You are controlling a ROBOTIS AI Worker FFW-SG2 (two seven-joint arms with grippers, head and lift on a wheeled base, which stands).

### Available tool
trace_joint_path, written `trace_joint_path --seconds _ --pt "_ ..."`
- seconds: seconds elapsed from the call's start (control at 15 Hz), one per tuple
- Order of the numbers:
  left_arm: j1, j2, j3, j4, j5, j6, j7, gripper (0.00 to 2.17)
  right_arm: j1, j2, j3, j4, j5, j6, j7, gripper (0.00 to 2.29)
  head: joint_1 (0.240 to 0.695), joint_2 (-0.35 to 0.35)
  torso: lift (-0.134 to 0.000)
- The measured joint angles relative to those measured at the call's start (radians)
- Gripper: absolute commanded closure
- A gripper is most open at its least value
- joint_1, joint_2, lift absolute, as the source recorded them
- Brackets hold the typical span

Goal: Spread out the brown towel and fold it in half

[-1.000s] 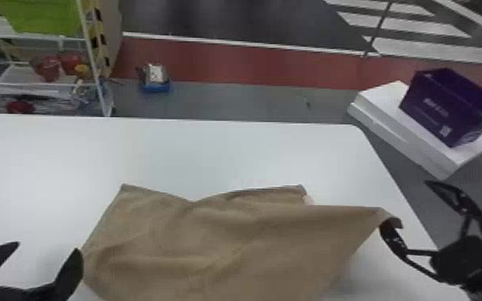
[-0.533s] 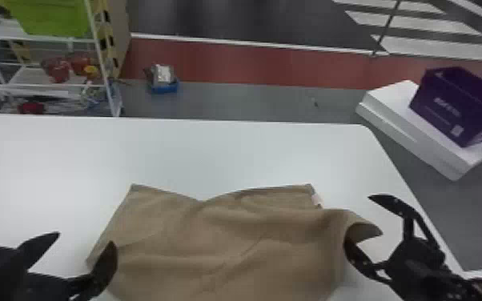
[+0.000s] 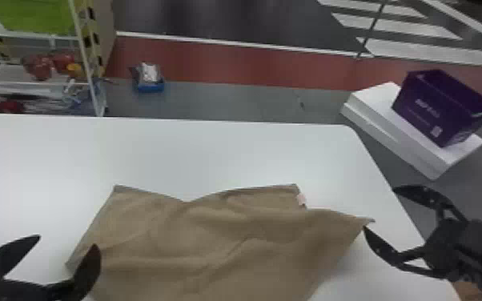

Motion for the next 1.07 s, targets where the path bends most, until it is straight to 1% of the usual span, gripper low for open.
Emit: trace_joint_path --seconds 0.07,0.13,0.2,0.27,0.33,0.47,0.53,0.67,0.8,1.07 --pt "-0.002 0.0 -0.005 0.0 -0.001 -0.003 0.002 0.11 -0.001 0.005 -0.016 -0.01 -0.038 0.02 0.013 0.14 0.695 -0.251 -0.123" --pt "-0.005 0.0 -0.01 0.003 -0.001 -0.011 0.004 0.12 -0.001 0.011 -0.026 -0.018 -0.071 0.033 0.008 0.19 0.695 -0.257 -0.123" --pt "-0.011 0.0 -0.014 0.01 -0.002 -0.028 0.006 0.15 -0.002 0.02 -0.026 -0.023 -0.094 0.049 -0.026 0.25 0.695 -0.262 -0.123" --pt "-0.019 0.0 -0.02 0.023 -0.004 -0.058 0.007 0.16 -0.003 0.031 -0.017 -0.024 -0.1 0.066 -0.078 0.38 0.695 -0.267 -0.123" --pt "-0.03 0.0 -0.027 0.037 -0.009 -0.085 0.006 0.23 -0.004 0.037 0.001 -0.023 -0.094 0.078 -0.114 0.38 0.695 -0.275 -0.123" --pt "-0.066 0.002 -0.05 0.073 -0.037 -0.123 -0.001 0.28 -0.004 0.047 0.049 -0.002 -0.064 0.092 -0.175 0.38 0.695 -0.275 -0.123" --pt "-0.096 0.006 -0.065 0.097 -0.052 -0.129 -0.01 0.37 -0.002 0.055 0.074 0.01 -0.045 0.091 -0.205 0.38 0.695 -0.275 -0.123" --pt "-0.168 0.021 -0.095 0.157 -0.072 -0.131 -0.058 0.41 0.02 0.069 0.12 0.018 -0.017 0.08 -0.265 0.38 0.695 -0.281 -0.123" --pt "-0.272 0.027 -0.119 0.256 -0.082 -0.117 -0.108 0.41 0.064 0.082 0.16 0.009 -0.002 0.051 -0.301 0.38 0.695 -0.279 -0.123" --pt "-0.443 0.026 -0.151 0.442 -0.111 -0.098 -0.118 0.41 0.145 0.09 0.223 -0.031 0.046 0.015 -0.354 0.38 0.695 -0.249 -0.123"
